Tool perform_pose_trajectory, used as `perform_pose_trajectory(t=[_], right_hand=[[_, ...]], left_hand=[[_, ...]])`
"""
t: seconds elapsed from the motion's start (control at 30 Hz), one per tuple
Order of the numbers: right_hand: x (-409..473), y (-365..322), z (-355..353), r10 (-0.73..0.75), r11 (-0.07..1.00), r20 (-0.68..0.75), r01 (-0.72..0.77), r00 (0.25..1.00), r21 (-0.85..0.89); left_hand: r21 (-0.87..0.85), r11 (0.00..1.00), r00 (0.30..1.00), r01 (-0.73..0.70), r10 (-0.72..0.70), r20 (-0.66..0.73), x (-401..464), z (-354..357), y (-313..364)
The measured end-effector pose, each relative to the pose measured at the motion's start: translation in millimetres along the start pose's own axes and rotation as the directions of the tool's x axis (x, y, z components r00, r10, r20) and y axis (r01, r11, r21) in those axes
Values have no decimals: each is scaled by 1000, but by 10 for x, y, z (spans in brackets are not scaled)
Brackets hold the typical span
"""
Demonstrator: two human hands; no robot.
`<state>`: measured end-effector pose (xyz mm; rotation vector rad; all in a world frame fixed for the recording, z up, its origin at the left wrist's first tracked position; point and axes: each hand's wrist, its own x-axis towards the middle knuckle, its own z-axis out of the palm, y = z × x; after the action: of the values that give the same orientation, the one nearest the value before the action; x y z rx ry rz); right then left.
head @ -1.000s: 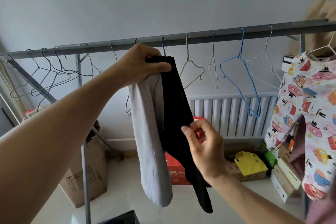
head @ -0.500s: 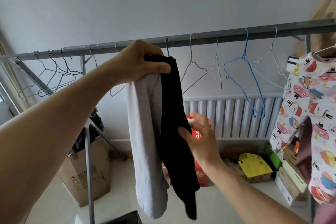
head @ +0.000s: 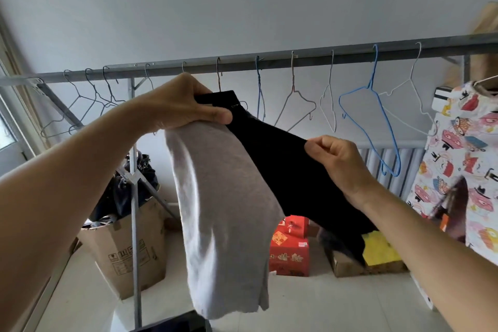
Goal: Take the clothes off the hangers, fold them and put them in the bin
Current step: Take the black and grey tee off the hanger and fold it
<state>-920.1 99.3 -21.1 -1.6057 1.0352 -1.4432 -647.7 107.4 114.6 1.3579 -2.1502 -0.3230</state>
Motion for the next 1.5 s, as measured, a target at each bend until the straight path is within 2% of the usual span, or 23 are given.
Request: perform_pose_trajectory(t=[0.1, 0.27, 0.33, 0.4, 0.43, 0.5, 0.57, 0.6, 0.67, 0.73, 0.8, 0.87, 0.93, 0.97, 1.0, 1.03, 1.07, 1.13, 1.2, 1.27, 1.37, 1.47, 1.5], right_hand=[[98, -102, -8, -28, 996, 47, 32, 999, -88], [262, -154, 212, 23, 988, 163, 2, 986, -155], [274, -122, 356, 48, 977, 220, -1, 974, -211], [239, -134, 467, -14, 965, 181, 60, 983, -255], [200, -166, 517, -54, 972, 159, 89, 986, -218], [61, -294, 560, -25, 999, 173, 29, 985, -22], [-75, -393, 539, 55, 983, 323, -108, 945, 147], [-137, -430, 538, 53, 980, 416, -128, 908, 154], [-227, -468, 570, 30, 996, 544, -68, 839, 50], [-251, -489, 628, 52, 999, 518, -36, 854, -41], [-234, -492, 676, 123, 992, 458, -109, 880, -58], [-217, -501, 701, 188, 980, 457, -193, 869, -37], [-192, -536, 712, 214, 974, 460, -222, 862, -36], [-172, -555, 721, 217, 973, 446, -231, 869, -21], [-147, -588, 738, 215, 971, 427, -237, 878, -2], [-117, -626, 745, 212, 971, 407, -238, 888, 13], [-81, -659, 761, 213, 971, 382, -238, 900, 20], [-9, -719, 787, 213, 973, 342, -230, 915, 10], [57, -742, 785, 243, 966, 323, -257, 915, -1], [108, -750, 770, 268, 959, 311, -283, 912, 3], [108, -710, 709, 315, 941, 302, -338, 900, 28], [4, -520, 646, 400, 911, 299, -340, 867, -232], [-23, -443, 649, 390, 911, 266, -327, 881, -253]], left_hand=[[-229, 972, 997, -47, 60, 50, -38, -2, 37], [-431, 897, 983, -93, 151, 102, -4, 43, 238], [-435, 898, 985, -70, 130, 110, 9, 63, 371], [-408, 913, 987, -34, 95, 130, 23, 85, 454], [-388, 921, 988, -20, 77, 132, 25, 92, 470], [-351, 936, 990, -8, 57, 128, 34, 107, 457], [-342, 940, 990, 4, 44, 131, 36, 114, 411], [-341, 940, 991, 12, 35, 131, 34, 112, 380], [-331, 943, 990, 35, 12, 139, 28, 114, 330], [-342, 938, 991, 51, -4, 137, 16, 115, 278], [-348, 935, 992, 64, -21, 126, -1, 103, 193], [-364, 927, 992, 86, -48, 112, -32, 80, 79], [-495, 866, 997, 71, -82, -1, -69, 81, -15], [-639, 768, 990, 51, -122, -68, -110, 101, -65], [-798, 602, 982, 31, -166, -87, -171, 139, -112], [-906, 422, 981, 41, -189, -44, -249, 221, -158], [-952, 293, 982, 91, -186, 37, -349, 357, -247], [-943, 193, 952, 271, -195, 234, -591, 712, -357], [-914, 199, 925, 353, -219, 310, -788, 1005, -415], [-902, 285, 926, 326, -288, 243, -853, 1141, -455], [-916, 293, 909, 275, -389, 148, -825, 1123, -443], [-927, 281, 920, 248, -368, 135, -833, 1072, -439], [-924, 282, 914, 257, -380, 139, -852, 1059, -436]])
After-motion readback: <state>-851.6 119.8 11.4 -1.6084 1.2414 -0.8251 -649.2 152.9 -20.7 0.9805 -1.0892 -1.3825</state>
